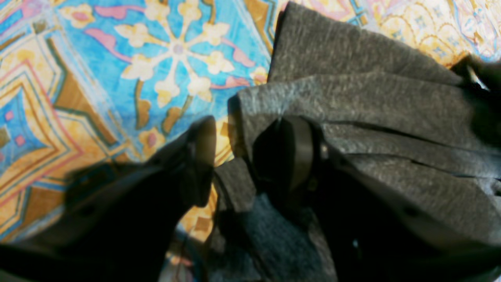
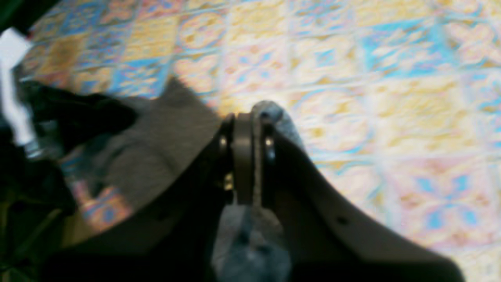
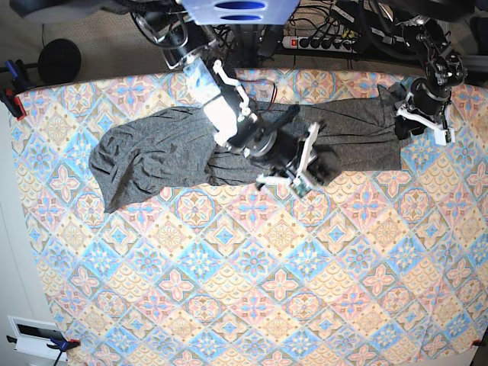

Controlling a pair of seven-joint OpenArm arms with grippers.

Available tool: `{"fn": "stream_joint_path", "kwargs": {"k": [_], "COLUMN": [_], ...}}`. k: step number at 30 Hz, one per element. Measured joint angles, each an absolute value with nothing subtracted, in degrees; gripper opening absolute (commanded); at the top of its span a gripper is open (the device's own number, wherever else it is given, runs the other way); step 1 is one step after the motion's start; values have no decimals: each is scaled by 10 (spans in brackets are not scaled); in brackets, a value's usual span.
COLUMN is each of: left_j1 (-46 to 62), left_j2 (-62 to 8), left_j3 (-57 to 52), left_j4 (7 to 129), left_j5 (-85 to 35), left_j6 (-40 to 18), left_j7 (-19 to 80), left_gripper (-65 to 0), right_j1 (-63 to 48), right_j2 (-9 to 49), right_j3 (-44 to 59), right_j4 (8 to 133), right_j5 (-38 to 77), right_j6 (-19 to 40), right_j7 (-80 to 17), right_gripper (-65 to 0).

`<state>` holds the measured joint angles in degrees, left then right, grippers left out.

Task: Layout the t-shirt on the table in an organized manner, then fold the t-shirt properly
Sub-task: 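Drag the held sleeve across the shirt body toward the left gripper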

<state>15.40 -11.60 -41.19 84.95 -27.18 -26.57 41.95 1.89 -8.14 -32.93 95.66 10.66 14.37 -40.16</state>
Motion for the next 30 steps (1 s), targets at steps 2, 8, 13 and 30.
{"fn": "stream_joint_path", "kwargs": {"k": [2, 8, 13, 30], "left_j1": [154, 154, 154, 154], "left_j2": [-116, -116, -116, -116], "left_j3": [-412, -412, -412, -412], "left_j4": [849, 849, 849, 849], "left_j5": [-272, -272, -272, -272], "left_j6": [-266, -266, -266, -266], "left_j7": [420, 420, 420, 420], "left_gripper": [-387, -387, -387, -387], "right_j1": [2, -13, -11, 0], "right_j2": [-81, -80, -80, -81], "right_j3": [-346, -390, -378, -386], "right_j4": [966, 968, 967, 966], "right_j5": [107, 107, 104, 107], "right_j6": [143, 139, 131, 48], "right_j7": [-401, -374, -315, -205], "right_gripper": [-650, -650, -650, -650]}}
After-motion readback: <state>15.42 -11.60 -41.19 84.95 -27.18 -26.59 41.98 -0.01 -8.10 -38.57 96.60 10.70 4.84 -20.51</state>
